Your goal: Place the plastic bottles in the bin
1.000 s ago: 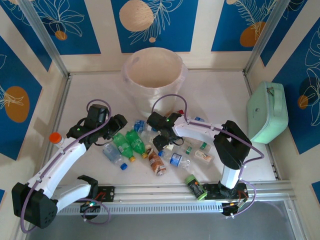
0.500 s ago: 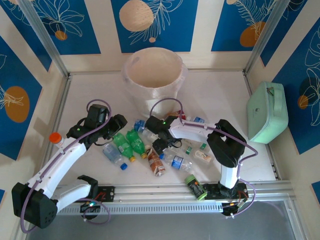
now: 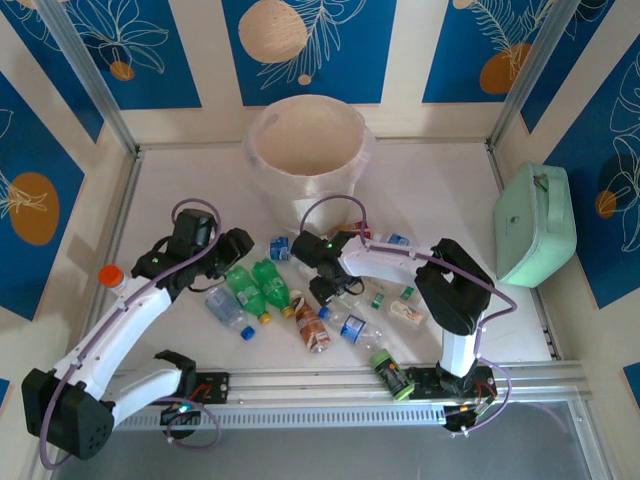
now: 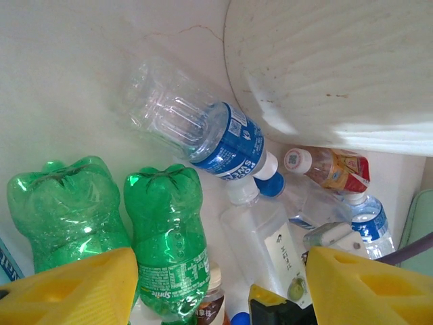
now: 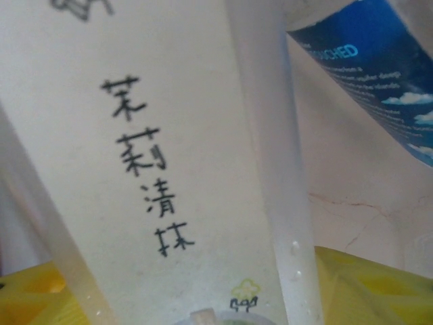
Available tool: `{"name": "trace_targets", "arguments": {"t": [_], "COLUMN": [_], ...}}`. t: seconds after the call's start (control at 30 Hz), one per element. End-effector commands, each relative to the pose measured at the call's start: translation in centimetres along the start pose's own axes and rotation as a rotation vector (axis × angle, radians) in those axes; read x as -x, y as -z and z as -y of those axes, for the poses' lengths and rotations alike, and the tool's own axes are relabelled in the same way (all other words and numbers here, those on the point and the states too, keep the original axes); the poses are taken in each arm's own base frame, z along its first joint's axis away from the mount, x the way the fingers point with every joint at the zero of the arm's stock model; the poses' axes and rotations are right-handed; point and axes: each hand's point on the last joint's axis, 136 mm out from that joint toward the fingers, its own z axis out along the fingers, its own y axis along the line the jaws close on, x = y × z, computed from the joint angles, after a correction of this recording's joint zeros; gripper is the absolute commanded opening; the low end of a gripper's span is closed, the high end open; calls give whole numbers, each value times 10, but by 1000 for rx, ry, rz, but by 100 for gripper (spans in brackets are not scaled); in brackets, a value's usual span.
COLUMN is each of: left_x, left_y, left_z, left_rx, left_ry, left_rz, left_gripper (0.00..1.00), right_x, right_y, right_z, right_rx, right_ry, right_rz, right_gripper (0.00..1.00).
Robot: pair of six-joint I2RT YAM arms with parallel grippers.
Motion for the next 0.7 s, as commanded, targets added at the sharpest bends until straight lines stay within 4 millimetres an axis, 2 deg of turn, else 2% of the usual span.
{"name": "trace_targets", "arguments": {"t": [0.0,0.37,0.57,0.67], "left_x": [8,17,15,9], "left_y": [10,22,29,30], "left_z": [4,30,66,92], "left_rx": [-15,-71,-239,-345], "left_ry": [-4,-30,-28,-47], "left_rz": [37,35,1,-54], "left_gripper": [67,68,72,73], "right_x": [-2,-1,4,8], "right_y": [12,57,103,127], "right_z": [0,-9,-28,-38], "right_rx": [0,12,71,130], "right_ry": [11,43,66,59], "right_rz": [34,168,292,354], "right_gripper": [64,52,49,47]}}
